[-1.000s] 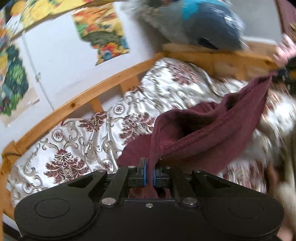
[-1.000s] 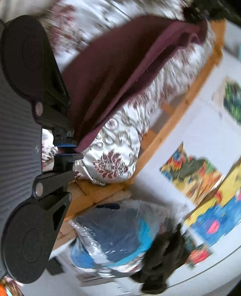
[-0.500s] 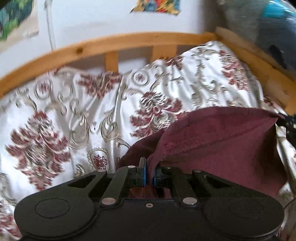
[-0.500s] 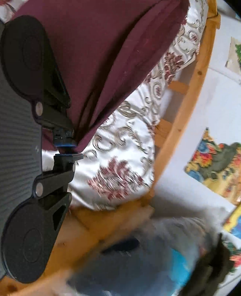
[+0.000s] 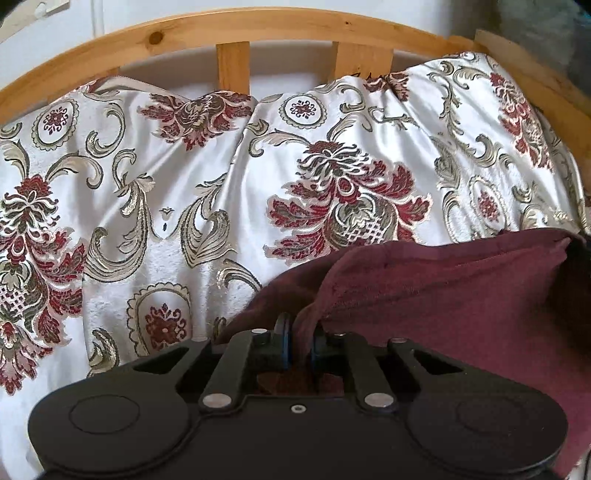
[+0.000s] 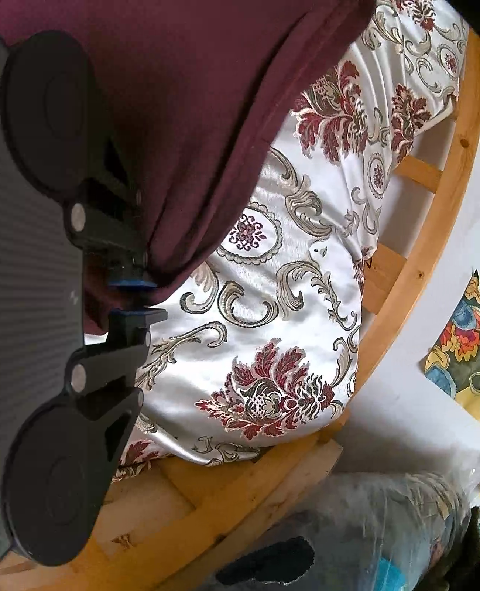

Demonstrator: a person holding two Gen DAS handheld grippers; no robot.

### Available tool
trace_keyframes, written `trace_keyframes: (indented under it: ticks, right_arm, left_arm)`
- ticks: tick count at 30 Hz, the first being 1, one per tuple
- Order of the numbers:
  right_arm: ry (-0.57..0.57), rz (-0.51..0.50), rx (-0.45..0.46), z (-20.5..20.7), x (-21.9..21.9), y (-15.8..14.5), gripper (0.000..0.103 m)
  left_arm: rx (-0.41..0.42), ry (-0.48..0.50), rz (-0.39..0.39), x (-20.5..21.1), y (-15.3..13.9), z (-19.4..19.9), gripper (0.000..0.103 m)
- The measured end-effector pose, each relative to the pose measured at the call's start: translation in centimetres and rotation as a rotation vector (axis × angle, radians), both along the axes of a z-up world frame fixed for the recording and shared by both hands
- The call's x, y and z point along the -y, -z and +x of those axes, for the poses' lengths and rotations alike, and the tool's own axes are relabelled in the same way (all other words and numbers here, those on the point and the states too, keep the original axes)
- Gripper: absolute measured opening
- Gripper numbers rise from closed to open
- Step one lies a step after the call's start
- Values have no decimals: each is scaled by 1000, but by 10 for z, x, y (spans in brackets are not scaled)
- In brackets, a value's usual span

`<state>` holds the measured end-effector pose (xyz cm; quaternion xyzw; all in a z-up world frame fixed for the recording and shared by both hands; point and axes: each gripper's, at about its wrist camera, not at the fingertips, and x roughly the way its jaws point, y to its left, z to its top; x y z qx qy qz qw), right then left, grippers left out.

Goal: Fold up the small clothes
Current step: 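Lift the hem with both grippers and fold it toward the collar, then open both grippers and release the folded hem onto the top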

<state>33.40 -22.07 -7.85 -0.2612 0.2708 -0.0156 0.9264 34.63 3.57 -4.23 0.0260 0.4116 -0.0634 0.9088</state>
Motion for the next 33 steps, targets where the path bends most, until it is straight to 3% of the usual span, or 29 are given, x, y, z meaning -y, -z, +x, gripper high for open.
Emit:
trace_keyframes:
  ticks: [3, 4, 6, 9, 11, 13, 17, 19, 28, 31, 33]
  right_arm:
    - [22, 17, 2, 2, 3, -2, 35]
    - [30, 31, 5, 0, 5, -3, 45]
    - [44, 60, 8, -1, 11, -8, 58]
    - [60, 99, 6, -4, 16, -10, 75]
    - [60, 94, 3, -6, 18, -7, 86]
    - [59, 67, -3, -6, 17, -1, 91]
    - [71, -22, -4, -1, 17, 12, 97]
    - [75, -33, 5, -1, 18, 14, 98]
    - [184, 17, 65, -1, 36, 6, 101]
    - [176, 49, 113, -7, 38, 1, 102]
    - [129, 66, 152, -11, 36, -2, 103]
  left_arm:
    - [-12, -45, -2, -5, 1, 1, 41]
    - [-16, -61, -14, -8, 0, 0, 45]
    - [-26, -95, -46, -15, -3, 0, 67]
    - [-21, -122, -99, -21, -10, -5, 82]
    - [-12, -107, -77, -16, -12, -7, 86]
    - [-1, -95, -5, -6, -9, -6, 89]
    - [10, -131, 236, 10, 5, -1, 86]
    - [16, -153, 280, 9, 9, 0, 86]
    - [9, -284, 166, -19, 7, 20, 87]
    - [29, -283, 158, -13, 1, 11, 86]
    - [76, -242, 132, -5, -7, 1, 91]
